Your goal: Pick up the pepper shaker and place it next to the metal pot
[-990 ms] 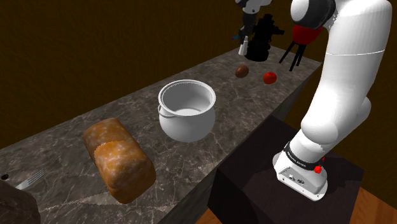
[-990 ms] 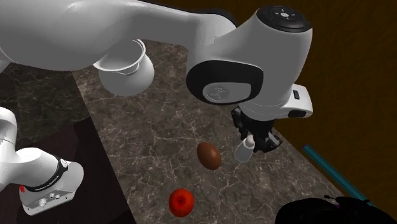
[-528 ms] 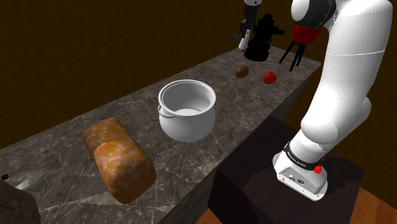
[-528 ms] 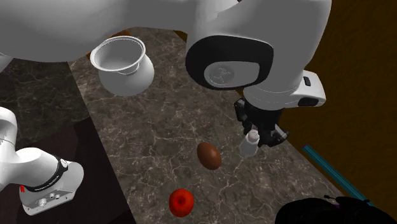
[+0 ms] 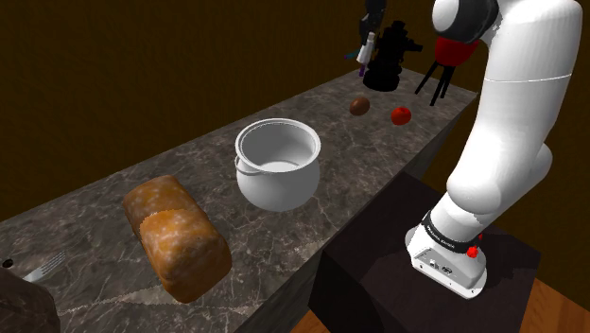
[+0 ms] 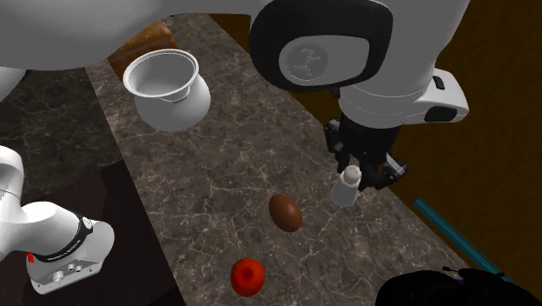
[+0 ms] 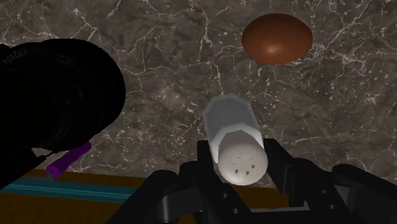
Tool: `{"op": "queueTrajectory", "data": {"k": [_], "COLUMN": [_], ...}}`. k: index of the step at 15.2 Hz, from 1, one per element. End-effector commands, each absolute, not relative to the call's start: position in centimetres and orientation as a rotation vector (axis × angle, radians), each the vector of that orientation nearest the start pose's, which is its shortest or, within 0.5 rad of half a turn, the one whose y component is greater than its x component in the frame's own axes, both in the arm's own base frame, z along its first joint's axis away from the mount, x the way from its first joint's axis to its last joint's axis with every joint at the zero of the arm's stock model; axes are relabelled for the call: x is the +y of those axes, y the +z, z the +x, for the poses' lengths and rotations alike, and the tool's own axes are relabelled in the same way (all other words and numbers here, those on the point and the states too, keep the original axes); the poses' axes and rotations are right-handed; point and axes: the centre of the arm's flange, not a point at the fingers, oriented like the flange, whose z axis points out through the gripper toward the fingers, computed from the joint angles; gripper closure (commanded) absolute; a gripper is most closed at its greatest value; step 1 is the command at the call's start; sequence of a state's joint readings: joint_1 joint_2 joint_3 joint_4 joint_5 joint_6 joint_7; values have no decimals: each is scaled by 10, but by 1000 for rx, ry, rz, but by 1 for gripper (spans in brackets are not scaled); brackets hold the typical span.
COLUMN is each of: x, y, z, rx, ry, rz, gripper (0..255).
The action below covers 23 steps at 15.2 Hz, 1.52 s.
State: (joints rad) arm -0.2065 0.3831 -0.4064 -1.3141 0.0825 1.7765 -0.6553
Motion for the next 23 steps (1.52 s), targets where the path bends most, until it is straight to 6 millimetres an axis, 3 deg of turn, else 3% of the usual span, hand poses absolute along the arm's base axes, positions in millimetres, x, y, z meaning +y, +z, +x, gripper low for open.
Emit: {"op": "queueTrajectory", "data": {"k": [1,9,23], "x": [-342,-342,-194], "y": [555,594,594], "z": [585,585,474], "rx": [-105,-105,-105], "ry": [-80,-80,-80], "rz": [-3256,-3256,-3256], "gripper": [255,255,255]}}
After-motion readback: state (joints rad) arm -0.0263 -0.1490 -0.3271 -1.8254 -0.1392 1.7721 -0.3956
